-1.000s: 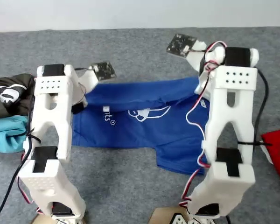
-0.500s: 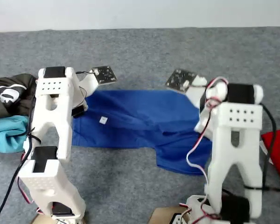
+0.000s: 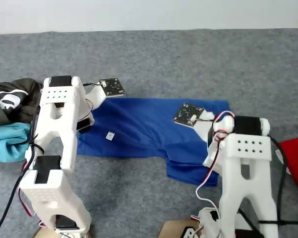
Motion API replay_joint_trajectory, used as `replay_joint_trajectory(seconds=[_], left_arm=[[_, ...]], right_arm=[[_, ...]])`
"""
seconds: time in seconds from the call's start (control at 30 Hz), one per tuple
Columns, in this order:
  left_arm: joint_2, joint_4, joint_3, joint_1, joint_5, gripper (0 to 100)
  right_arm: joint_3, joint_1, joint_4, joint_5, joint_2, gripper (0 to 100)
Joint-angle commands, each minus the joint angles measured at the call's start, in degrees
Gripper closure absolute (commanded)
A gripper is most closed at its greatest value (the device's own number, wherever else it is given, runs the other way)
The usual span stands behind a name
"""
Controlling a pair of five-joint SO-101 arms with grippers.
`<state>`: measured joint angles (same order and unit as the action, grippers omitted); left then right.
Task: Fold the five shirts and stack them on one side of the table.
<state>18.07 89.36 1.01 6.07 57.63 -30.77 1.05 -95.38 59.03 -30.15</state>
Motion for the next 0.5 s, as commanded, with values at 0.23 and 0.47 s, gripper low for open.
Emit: replay_joint_trajectory(seconds=[0.23, 0.47], left_arm=[[-0.9, 6.9, 2.5, -0.2, 0.5, 85], [-1.0, 7.8, 3.0, 0.0, 0.6, 85]], right_arm=[[0.1, 0.5, -5.7, -0.4, -10.4, 78.3], [0.1, 0.5, -6.9, -0.4, -14.2, 78.3]])
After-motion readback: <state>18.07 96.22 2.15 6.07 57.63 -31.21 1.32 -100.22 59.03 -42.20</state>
